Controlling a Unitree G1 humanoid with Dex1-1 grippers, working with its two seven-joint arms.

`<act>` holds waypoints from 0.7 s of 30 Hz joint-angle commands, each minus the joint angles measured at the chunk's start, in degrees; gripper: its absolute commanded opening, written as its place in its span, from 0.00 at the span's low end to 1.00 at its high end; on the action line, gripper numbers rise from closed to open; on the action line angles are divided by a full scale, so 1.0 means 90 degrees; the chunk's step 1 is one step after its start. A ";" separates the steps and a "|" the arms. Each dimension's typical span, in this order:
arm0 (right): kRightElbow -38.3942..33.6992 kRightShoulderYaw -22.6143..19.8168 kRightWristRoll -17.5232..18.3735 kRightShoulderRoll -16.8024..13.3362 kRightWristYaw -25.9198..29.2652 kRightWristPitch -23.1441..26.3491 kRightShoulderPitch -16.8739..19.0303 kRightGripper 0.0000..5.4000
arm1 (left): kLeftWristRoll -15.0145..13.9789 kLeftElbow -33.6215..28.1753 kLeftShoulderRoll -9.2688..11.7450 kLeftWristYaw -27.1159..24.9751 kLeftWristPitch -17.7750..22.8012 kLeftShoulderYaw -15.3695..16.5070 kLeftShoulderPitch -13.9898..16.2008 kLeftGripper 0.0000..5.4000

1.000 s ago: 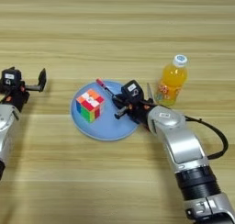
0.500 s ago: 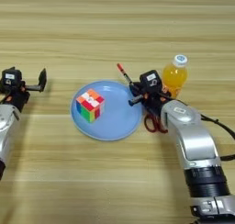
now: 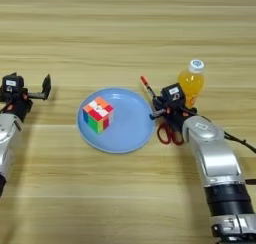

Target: Move the objects on the table

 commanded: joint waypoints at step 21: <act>0.0375 0.0082 -0.0023 0.0063 -0.0017 -0.0292 -0.0004 0.48 | 0.0047 -0.0090 -0.0016 0.0030 0.0076 -0.0039 -0.0048 1.00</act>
